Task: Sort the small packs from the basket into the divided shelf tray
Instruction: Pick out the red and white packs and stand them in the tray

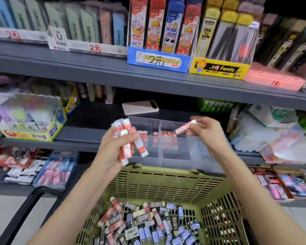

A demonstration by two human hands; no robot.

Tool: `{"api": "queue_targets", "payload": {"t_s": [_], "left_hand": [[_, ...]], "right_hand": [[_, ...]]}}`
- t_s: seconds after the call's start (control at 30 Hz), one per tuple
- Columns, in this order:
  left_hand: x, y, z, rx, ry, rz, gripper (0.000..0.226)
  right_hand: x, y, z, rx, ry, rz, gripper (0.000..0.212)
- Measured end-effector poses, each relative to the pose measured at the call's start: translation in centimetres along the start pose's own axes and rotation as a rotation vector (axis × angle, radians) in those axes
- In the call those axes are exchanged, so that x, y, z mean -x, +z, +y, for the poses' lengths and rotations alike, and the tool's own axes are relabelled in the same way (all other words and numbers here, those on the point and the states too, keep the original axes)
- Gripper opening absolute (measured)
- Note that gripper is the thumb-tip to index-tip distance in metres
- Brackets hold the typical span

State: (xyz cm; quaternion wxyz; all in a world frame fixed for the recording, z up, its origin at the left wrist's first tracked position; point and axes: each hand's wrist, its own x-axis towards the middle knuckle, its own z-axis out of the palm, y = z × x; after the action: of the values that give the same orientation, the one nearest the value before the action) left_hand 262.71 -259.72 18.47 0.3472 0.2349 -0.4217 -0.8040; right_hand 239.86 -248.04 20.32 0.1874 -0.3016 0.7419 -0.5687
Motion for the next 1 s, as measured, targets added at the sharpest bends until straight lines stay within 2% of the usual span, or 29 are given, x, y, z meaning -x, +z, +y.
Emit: {"api": "queue_targets", "payload": {"t_s": [0.1, 0.17, 0.23, 0.33, 0.47, 0.6, 0.67, 0.73, 0.87, 0.93, 1.0], "left_hand": [[-1.4, 0.8, -0.7, -0.025, -0.016, 0.002, 0.037], [-2.1, 1.3, -1.1, -0.045, -0.025, 0.001, 0.036], [-2.6, 1.8, -1.3, -0.045, -0.041, -0.009, 0.036], [-3.1, 2.0, -1.7, -0.036, -0.052, -0.002, 0.045], [-3.5, 1.9, -2.2, -0.044, -0.072, 0.016, 0.045], [-3.7, 1.8, -2.5, -0.058, -0.089, 0.023, 0.035], [-3.6, 2.1, -2.4, -0.038, -0.101, 0.021, 0.031], [-3.5, 2.5, -2.2, -0.002, -0.127, 0.026, 0.037], [-3.5, 3.5, -2.0, 0.11, -0.171, 0.03, 0.037], [-3.5, 3.8, -2.0, 0.118, -0.183, 0.019, 0.038], [-3.5, 4.1, -2.2, 0.128, -0.19, 0.013, 0.032]], "right_hand": [[-2.5, -0.9, 0.9, 0.436, -0.066, 0.03, 0.029], [-3.7, -1.0, 1.1, 0.617, -0.072, 0.013, 0.035], [-4.5, -0.7, 1.1, 0.768, -0.059, -0.057, 0.029], [-5.0, 0.0, 1.4, 0.9, -0.049, -0.173, 0.016], [-5.1, 1.1, 2.2, 1.088, -0.17, -0.153, 0.017], [-5.3, 1.5, 2.9, 1.266, -0.272, -0.183, 0.017], [-5.6, 1.4, 3.2, 1.193, -0.232, -0.192, 0.016], [-5.6, 1.2, 3.3, 1.092, -0.199, -0.163, 0.021], [-3.9, 0.7, 2.2, 1.125, -0.291, 0.061, 0.02], [-2.3, 0.5, 0.7, 0.789, -0.297, 0.023, 0.015], [0.2, 1.1, -1.3, 0.278, -0.202, -0.2, 0.008]]}}
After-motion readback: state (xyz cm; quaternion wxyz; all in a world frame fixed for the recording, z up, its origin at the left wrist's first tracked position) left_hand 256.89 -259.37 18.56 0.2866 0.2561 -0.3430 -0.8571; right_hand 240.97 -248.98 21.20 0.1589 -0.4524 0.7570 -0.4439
